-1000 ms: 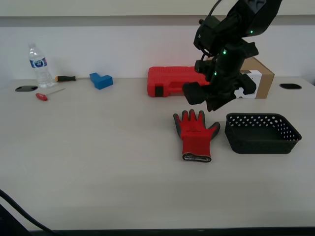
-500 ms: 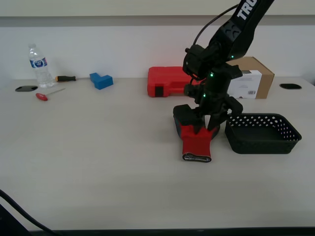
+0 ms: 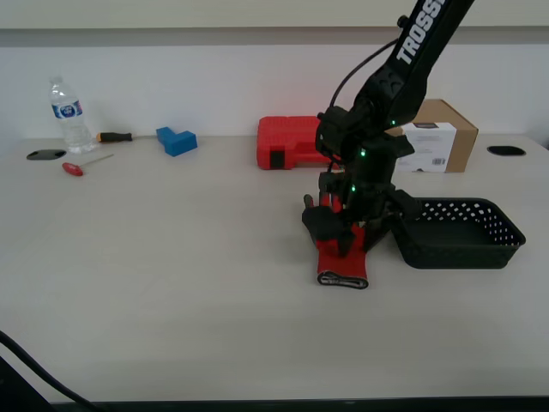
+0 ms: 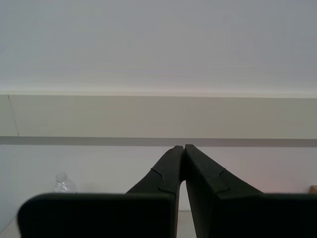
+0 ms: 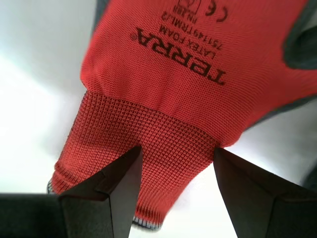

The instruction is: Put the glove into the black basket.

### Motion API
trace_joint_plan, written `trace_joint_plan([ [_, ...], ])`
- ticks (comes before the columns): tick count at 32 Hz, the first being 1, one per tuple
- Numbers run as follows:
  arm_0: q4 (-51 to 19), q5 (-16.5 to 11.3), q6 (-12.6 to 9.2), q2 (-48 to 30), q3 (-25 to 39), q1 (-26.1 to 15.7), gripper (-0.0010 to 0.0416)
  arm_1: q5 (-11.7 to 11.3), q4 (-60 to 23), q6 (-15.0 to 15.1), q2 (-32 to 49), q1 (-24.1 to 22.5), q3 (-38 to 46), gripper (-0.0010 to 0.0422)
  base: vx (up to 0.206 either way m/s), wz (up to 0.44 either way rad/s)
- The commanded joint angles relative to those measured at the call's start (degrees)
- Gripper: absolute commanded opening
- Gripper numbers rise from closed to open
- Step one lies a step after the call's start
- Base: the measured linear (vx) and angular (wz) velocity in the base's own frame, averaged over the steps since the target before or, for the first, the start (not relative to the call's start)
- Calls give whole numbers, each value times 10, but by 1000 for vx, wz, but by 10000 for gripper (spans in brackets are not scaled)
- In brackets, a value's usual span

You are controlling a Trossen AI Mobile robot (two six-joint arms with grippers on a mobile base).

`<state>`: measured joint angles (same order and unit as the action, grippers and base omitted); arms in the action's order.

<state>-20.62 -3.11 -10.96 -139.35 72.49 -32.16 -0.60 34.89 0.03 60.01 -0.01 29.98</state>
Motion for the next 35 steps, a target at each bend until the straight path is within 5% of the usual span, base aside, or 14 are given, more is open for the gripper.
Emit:
trace_joint_plan([
  [1, -5, -14, -2, -24, 0, -1, 199, 0, 3, 0, 0, 0, 0, 0, 0, 0],
  [6, -3, -33, -7, -37, 0, -1, 194, 0, 3, 0, 0, 0, 0, 0, 0, 0],
  [10, -3, -56, -7, -35, 14, -1, 144, 0, 3, 0, 0, 0, 0, 0, 0, 0],
  [15, -2, -61, -1, -35, 23, -1, 1, 0, 3, 0, 0, 0, 0, 0, 0, 0],
  [26, 0, -96, 5, -23, 23, -2, -1, 0, 3, 0, 0, 0, 0, 0, 0, 0],
  [35, -23, -39, 5, 139, 6, -1, -1, 0, 3, 0, 0, 0, 0, 0, 0, 0],
])
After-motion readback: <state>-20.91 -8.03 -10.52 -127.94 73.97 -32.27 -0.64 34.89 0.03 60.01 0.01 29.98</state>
